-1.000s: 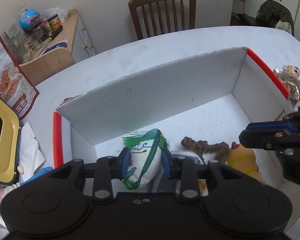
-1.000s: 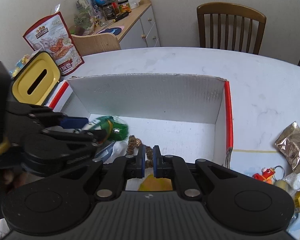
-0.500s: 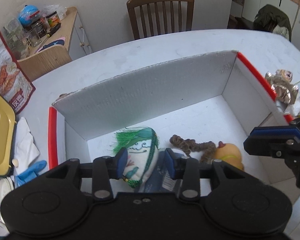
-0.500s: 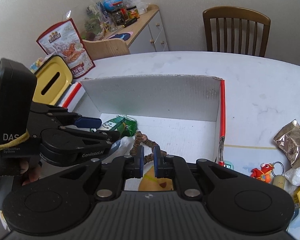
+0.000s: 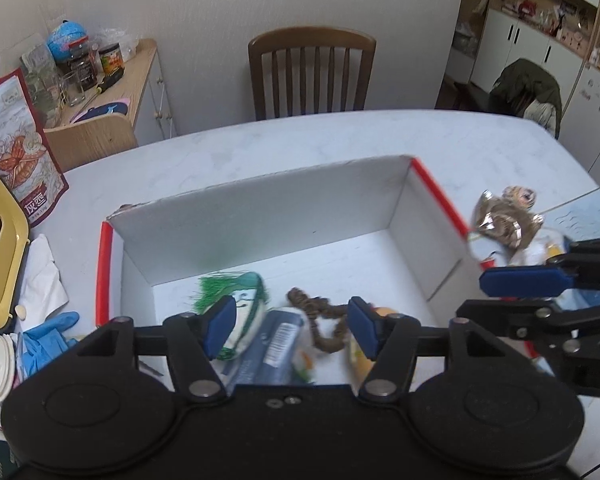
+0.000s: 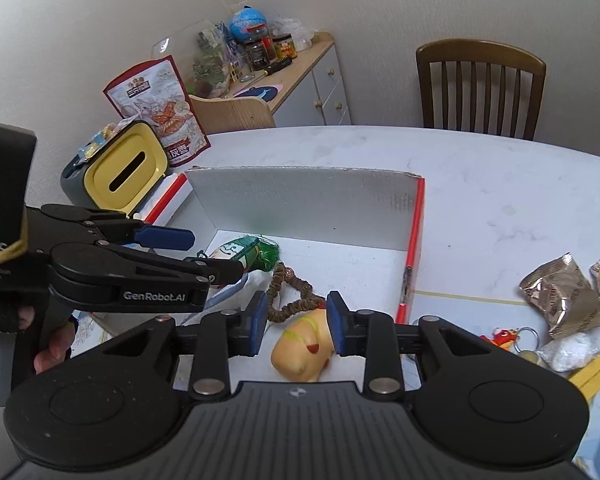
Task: Organize objects
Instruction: 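Open both tools to release the doll and bracelet into the box, then move the left tool to the black-bead bag and the right tool to the yellow box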
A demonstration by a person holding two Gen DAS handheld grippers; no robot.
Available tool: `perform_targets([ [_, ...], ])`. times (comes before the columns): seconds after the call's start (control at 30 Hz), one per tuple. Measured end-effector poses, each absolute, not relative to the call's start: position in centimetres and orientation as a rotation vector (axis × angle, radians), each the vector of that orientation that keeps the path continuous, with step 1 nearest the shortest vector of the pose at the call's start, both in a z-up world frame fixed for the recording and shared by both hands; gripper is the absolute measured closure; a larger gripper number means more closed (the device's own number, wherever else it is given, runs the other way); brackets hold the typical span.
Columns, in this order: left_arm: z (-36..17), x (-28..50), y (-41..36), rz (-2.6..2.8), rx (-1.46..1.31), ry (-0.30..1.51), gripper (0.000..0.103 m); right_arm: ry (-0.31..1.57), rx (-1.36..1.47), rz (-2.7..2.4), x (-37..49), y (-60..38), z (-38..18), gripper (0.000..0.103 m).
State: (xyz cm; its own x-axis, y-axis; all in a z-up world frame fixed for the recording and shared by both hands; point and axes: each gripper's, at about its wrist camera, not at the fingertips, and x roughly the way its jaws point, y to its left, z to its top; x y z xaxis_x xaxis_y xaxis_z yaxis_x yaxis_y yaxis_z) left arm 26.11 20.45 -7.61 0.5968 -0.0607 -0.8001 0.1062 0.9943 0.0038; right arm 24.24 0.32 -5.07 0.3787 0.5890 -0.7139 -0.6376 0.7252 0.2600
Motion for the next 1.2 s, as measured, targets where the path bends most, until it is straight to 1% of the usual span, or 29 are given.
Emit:
perform_targets([
  [0.07, -7.2, 25.7, 19.9, -0.103, 0.040, 0.914, 0.039, 0.878, -0.060, 0.788, 24.0, -0.3, -4.8, 0.066],
  [0.1, -7.0, 25.4, 19.6, -0.107, 0.036, 0.909, 0.039, 0.872, -0.059, 0.789, 23.9, -0.5, -4.6, 0.058],
  [0.13, -6.8, 25.2, 19.4, -0.110, 0.034, 0.902, 0.039, 0.867, -0.058, 0.792, 23.8, -0.9, -4.4, 0.053],
  [0.17, -6.6, 25.0, 19.0, -0.114, 0.033, 0.894, 0.039, 0.863, -0.059, 0.797, 23.6, -1.2, -4.2, 0.051],
  [0.3, -5.8, 24.1, 17.7, -0.127, 0.023, 0.868, 0.038, 0.835, -0.081, 0.796, 23.0, -2.6, -3.4, 0.051],
  [0.37, -5.4, 23.7, 17.1, -0.131, 0.019, 0.854, 0.035, 0.829, -0.082, 0.796, 22.8, -3.4, -3.1, 0.049],
  [0.43, -5.0, 23.2, 16.2, -0.134, 0.024, 0.838, 0.031, 0.817, -0.091, 0.790, 22.6, -4.2, -2.8, 0.044],
  [0.5, -4.6, 22.7, 15.3, -0.141, 0.027, 0.820, 0.028, 0.808, -0.100, 0.785, 22.5, -5.1, -2.6, 0.041],
  [0.83, -3.7, 21.0, 10.4, -0.189, 0.053, 0.772, 0.016, 0.798, -0.095, 0.763, 22.4, -11.1, -2.4, 0.032],
  [0.97, -3.8, 20.8, 8.7, -0.203, 0.060, 0.767, 0.013, 0.803, -0.088, 0.737, 22.7, -14.1, -2.8, 0.032],
  [1.07, -4.1, 20.6, 7.4, -0.210, 0.064, 0.765, 0.009, 0.811, -0.083, 0.715, 23.0, -16.3, -3.2, 0.031],
  [1.13, -4.3, 20.5, 6.4, -0.219, 0.062, 0.762, 0.005, 0.812, -0.078, 0.698, 23.3, -17.6, -3.4, 0.027],
  [1.2, -4.6, 20.3, 5.5, -0.228, 0.062, 0.756, 0.002, 0.816, -0.073, 0.685, 23.6, -18.9, -3.8, 0.027],
])
